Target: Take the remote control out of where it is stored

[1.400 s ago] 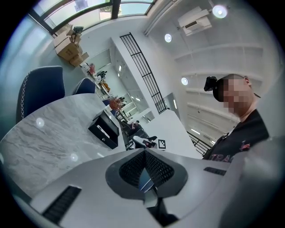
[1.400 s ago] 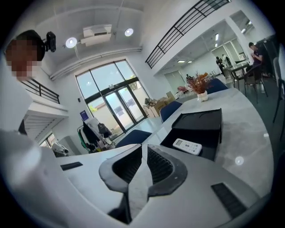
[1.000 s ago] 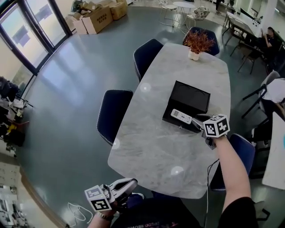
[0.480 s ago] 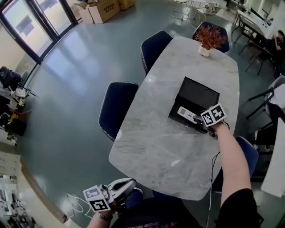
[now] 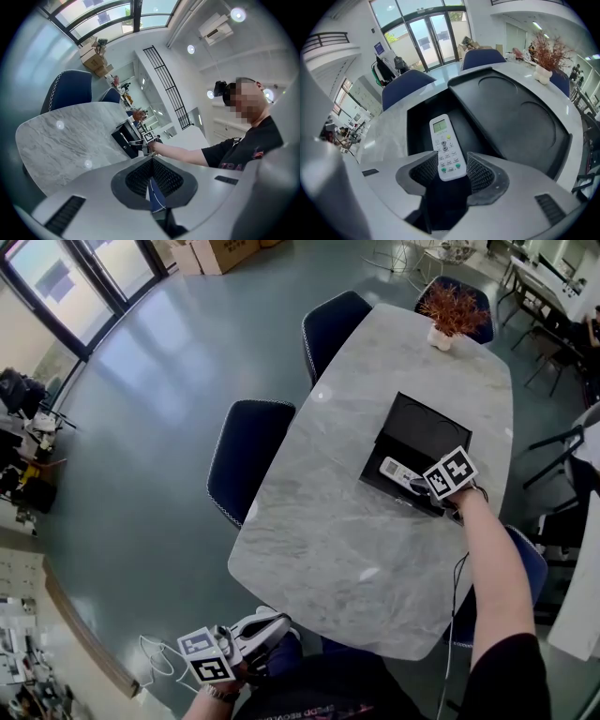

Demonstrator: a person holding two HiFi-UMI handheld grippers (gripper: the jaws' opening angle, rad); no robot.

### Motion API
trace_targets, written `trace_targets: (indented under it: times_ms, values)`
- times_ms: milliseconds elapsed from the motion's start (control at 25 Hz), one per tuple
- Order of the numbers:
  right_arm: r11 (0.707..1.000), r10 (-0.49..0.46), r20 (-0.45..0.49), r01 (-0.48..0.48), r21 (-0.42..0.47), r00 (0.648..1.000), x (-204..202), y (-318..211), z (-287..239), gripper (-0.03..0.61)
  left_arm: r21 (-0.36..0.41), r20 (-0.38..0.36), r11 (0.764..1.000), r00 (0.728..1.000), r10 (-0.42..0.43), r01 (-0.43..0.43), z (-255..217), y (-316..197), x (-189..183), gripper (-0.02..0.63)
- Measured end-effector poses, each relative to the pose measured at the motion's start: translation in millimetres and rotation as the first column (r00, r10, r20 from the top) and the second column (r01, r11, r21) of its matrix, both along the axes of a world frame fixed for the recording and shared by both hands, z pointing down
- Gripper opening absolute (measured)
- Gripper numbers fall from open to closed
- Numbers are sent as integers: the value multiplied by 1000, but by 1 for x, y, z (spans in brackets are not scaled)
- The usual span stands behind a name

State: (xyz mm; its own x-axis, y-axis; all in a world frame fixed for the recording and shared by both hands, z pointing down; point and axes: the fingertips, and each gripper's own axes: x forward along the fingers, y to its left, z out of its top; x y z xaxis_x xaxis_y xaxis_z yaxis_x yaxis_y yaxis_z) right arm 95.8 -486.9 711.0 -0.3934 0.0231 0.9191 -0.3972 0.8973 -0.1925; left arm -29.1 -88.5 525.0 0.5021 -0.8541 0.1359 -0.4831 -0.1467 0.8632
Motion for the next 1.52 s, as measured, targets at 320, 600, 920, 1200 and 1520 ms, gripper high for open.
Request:
trace_targets:
  times_ms: [320, 600, 920, 1200, 1520]
  values:
    - [999, -30, -62, 27, -43, 998, -8, 2, 15, 181, -7, 5, 1000, 1000, -8, 8, 2, 2, 2, 6]
    - [989, -124, -74, 117, -86, 990, -15, 19, 24, 181, -18, 0, 1000, 1000, -12, 12, 7, 1, 2, 5]
    - [978, -207, -112, 206, -20, 972, -18, 22, 30, 145, -21, -1, 1000, 1000, -9, 9, 8, -1, -1, 5]
    - [987, -158, -89, 160, 7, 983, -16, 19, 27, 120, -17, -3, 1000, 1000, 8, -8, 7, -1, -2, 6]
    - [999, -30, 18, 30, 29, 999, -13, 10, -7, 117, -3, 3, 999, 999, 44, -44, -1, -1, -10, 5]
